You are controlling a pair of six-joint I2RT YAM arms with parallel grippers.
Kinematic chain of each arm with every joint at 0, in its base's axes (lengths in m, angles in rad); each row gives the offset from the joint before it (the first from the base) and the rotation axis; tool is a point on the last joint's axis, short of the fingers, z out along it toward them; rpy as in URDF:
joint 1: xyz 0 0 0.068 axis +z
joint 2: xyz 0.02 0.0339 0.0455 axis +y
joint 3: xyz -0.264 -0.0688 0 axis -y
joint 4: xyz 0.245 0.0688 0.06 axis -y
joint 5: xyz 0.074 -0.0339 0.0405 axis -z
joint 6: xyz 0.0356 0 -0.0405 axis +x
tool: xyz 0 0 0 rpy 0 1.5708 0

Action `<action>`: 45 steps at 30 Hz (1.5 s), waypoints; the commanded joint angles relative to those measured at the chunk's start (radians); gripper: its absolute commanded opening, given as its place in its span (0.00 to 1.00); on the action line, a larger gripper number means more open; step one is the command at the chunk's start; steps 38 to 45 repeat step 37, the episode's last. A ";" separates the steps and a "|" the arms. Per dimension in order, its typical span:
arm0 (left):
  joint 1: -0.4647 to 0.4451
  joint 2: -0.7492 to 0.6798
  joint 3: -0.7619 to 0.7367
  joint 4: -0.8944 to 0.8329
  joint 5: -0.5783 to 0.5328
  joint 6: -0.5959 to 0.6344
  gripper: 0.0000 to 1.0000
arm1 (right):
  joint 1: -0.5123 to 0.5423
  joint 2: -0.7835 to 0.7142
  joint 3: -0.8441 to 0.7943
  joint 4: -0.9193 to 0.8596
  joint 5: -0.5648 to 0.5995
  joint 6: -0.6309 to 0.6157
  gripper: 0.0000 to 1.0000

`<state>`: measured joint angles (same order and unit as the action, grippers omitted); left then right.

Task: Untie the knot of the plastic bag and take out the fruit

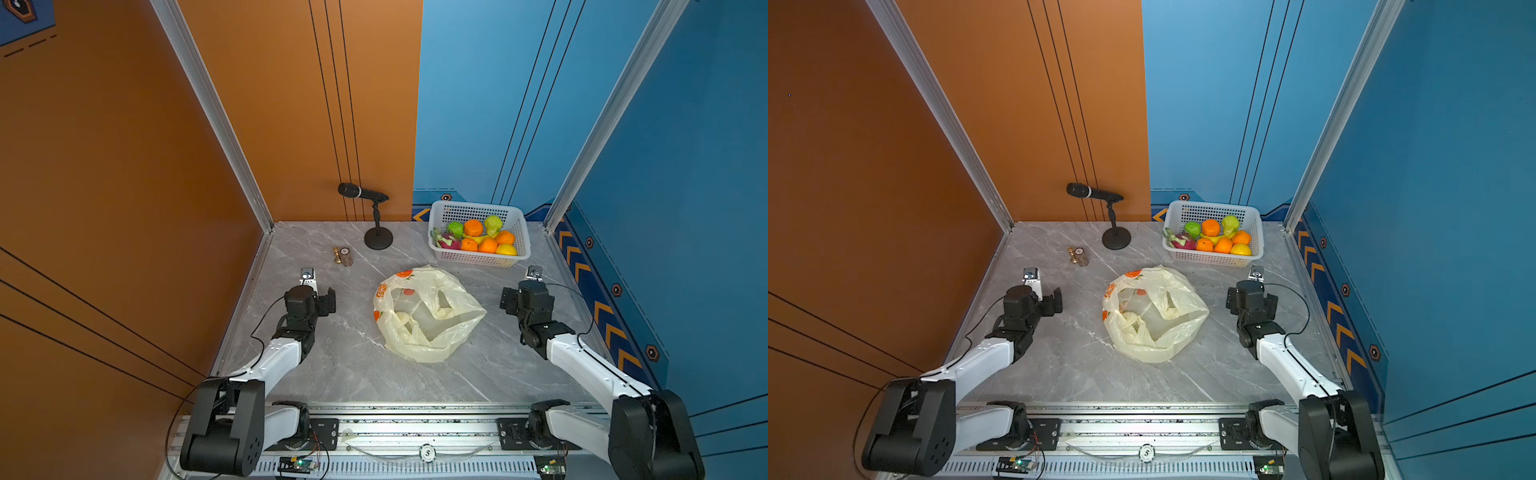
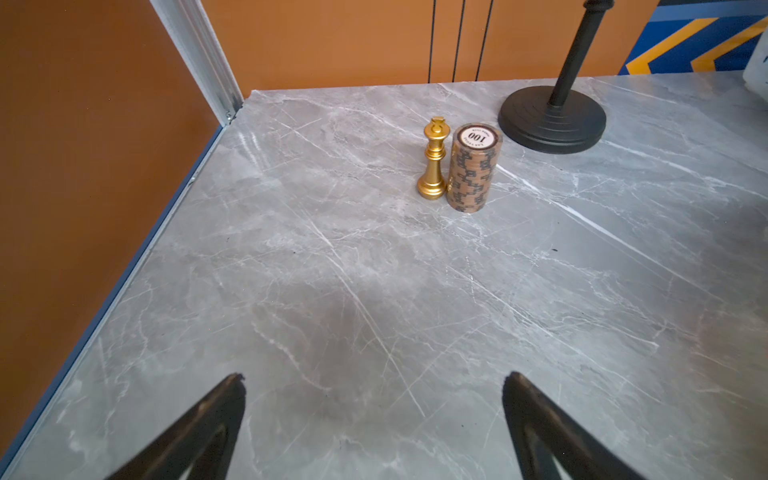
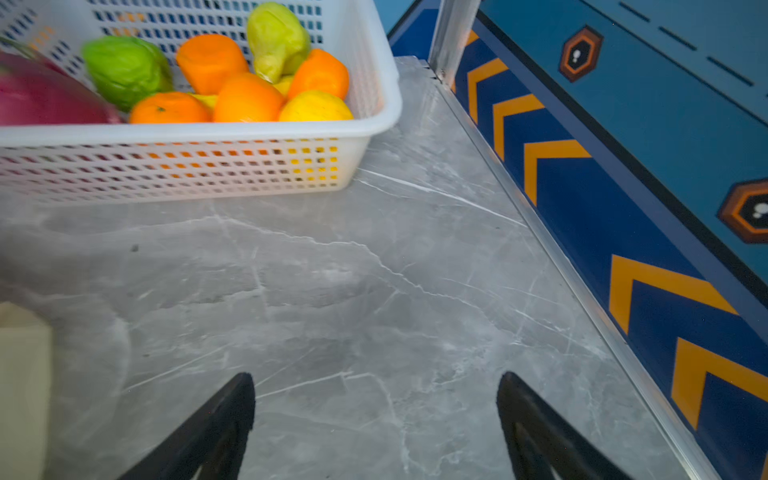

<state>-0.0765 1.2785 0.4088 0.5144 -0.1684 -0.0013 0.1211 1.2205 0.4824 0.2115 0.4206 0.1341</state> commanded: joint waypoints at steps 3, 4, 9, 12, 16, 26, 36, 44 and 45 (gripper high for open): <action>0.024 0.150 -0.049 0.317 0.103 0.058 0.98 | -0.041 0.153 -0.099 0.506 -0.063 -0.084 0.94; 0.030 0.180 -0.047 0.338 0.117 0.058 0.98 | -0.064 0.176 -0.083 0.498 -0.137 -0.052 0.94; 0.055 0.262 -0.064 0.436 0.165 0.048 0.98 | -0.074 0.280 -0.154 0.707 -0.225 -0.074 0.98; 0.073 0.288 -0.049 0.452 0.207 0.040 0.97 | -0.071 0.320 -0.119 0.706 -0.184 -0.067 1.00; 0.094 0.279 -0.025 0.390 0.226 0.016 0.97 | -0.075 0.315 -0.112 0.682 -0.189 -0.064 1.00; 0.092 0.283 -0.031 0.407 0.221 0.017 0.97 | -0.075 0.310 -0.103 0.653 -0.204 -0.068 1.00; 0.092 0.284 -0.032 0.408 0.221 0.017 0.97 | -0.075 0.309 -0.102 0.653 -0.207 -0.068 1.00; 0.092 0.283 -0.031 0.407 0.222 0.017 0.97 | -0.075 0.310 -0.104 0.655 -0.206 -0.069 1.00; 0.092 0.283 -0.031 0.407 0.222 0.017 0.97 | -0.075 0.310 -0.104 0.655 -0.206 -0.069 1.00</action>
